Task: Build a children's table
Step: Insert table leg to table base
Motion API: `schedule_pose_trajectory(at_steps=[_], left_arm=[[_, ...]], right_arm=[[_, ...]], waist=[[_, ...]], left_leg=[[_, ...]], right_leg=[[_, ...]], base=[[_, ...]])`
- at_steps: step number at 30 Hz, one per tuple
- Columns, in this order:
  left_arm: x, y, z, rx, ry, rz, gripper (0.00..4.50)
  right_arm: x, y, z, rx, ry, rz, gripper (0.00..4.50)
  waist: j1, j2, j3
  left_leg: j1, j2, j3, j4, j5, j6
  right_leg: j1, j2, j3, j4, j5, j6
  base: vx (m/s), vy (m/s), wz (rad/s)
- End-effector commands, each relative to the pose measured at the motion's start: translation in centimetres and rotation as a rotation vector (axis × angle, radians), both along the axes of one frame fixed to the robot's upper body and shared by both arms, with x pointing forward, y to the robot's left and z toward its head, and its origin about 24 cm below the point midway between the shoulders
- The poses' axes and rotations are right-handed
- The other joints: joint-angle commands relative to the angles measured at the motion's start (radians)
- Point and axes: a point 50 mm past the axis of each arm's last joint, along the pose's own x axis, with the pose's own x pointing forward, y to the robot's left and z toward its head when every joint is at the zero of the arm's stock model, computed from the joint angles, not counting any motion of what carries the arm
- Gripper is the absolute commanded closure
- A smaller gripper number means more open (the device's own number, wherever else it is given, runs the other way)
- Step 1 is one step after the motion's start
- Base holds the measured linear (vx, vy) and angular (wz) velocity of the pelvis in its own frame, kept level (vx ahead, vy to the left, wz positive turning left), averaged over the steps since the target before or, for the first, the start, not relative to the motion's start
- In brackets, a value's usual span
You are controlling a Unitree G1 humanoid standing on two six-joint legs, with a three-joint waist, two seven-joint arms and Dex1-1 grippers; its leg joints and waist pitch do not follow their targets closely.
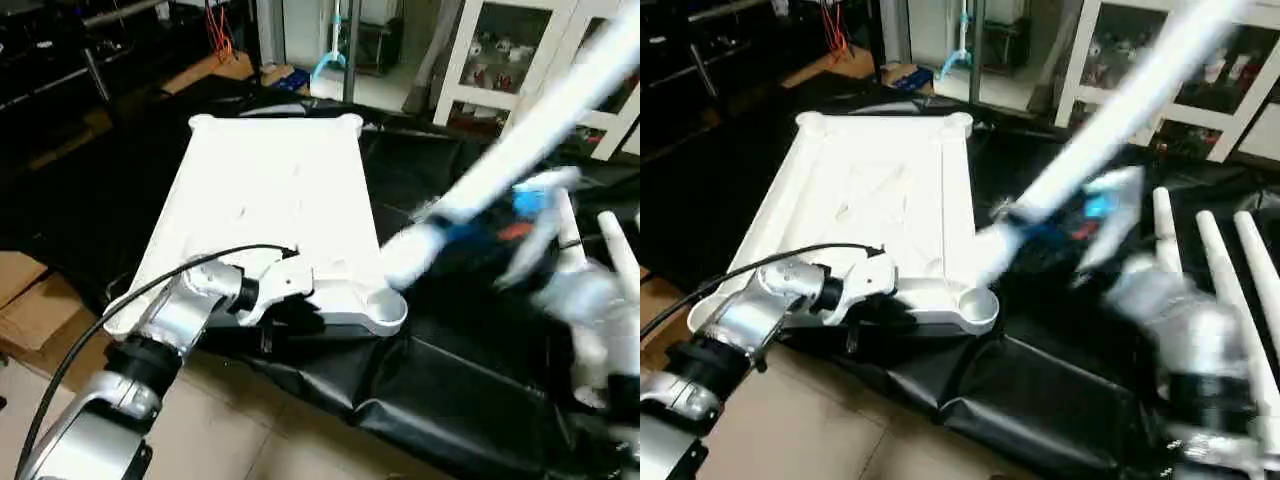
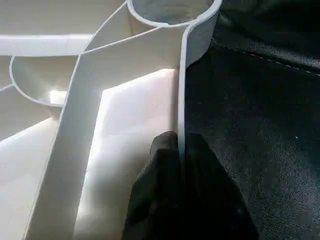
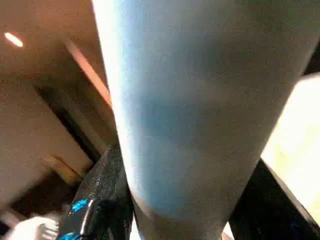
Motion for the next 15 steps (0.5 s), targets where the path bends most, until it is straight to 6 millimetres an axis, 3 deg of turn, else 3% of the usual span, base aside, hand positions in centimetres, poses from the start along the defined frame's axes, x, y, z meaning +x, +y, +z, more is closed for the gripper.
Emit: schedule_pose_trajectory(at_steps=[1, 6, 15], left_arm=[[-0.2, 0.3, -0.6, -0.063, 0.018, 0.07, 4.49], [-0.4, 0.2, -0.7, -0.065, 0.019, 0.075, 4.49], [-0.5, 0.0, -0.7, -0.061, 0.018, 0.079, 4.49]], right_arm=[[-0.7, 0.0, 0.5, 0.071, -0.005, 0.064, 2.62], [-1.7, 0.0, 1.4, 0.165, -0.016, 0.15, 2.62], [-2.4, -0.2, 2.2, 0.24, 0.005, 0.212, 2.62]], waist=[[0.011, -0.029, -0.061], [0.01, -0.029, -0.058], [0.013, -0.032, -0.059]], left_leg=[[-0.012, 0.031, -0.005, -0.071, 0.038, 0.146], [-0.011, 0.031, -0.004, -0.075, 0.01, 0.117], [-0.012, 0.029, -0.003, -0.075, 0.029, 0.11]], right_leg=[[0.07, -0.064, 0.045, -0.057, -0.108, -0.258], [0.064, -0.062, 0.043, -0.069, -0.208, -0.227], [0.063, -0.062, 0.042, -0.069, -0.202, -0.217]], base=[[0.0, 0.0, 0.0], [0.0, 0.0, 0.0], [0.0, 0.0, 0.0]])
